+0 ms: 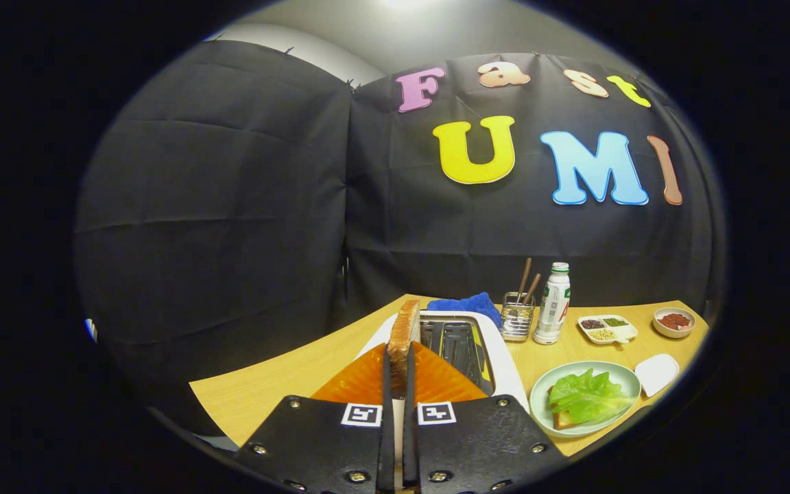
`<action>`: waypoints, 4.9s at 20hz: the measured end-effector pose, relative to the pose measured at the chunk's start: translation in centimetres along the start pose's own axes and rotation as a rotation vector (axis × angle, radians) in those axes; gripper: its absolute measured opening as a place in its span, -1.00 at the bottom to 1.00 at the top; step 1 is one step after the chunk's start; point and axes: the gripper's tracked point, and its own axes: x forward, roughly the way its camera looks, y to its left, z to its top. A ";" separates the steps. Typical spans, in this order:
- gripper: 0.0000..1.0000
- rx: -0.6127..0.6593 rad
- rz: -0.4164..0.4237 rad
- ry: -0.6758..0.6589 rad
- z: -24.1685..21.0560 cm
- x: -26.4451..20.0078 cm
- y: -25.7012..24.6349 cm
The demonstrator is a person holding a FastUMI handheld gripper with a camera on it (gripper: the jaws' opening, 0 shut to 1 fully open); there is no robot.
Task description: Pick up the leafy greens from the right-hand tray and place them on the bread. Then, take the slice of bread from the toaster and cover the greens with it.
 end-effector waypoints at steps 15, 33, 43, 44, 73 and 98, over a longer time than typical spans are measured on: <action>-0.90 0.019 0.021 -0.072 4.8 -1.9 -0.7; -0.91 0.022 -0.033 -0.160 9.1 -9.3 -10.2; -0.90 0.070 -0.132 -0.073 4.5 -10.0 -18.0; -0.90 0.076 -0.136 -0.061 4.1 -9.8 -18.4; -0.59 0.073 -0.255 0.123 -5.6 -5.2 -24.6; -0.24 0.015 -0.411 0.131 -6.0 -6.1 -30.1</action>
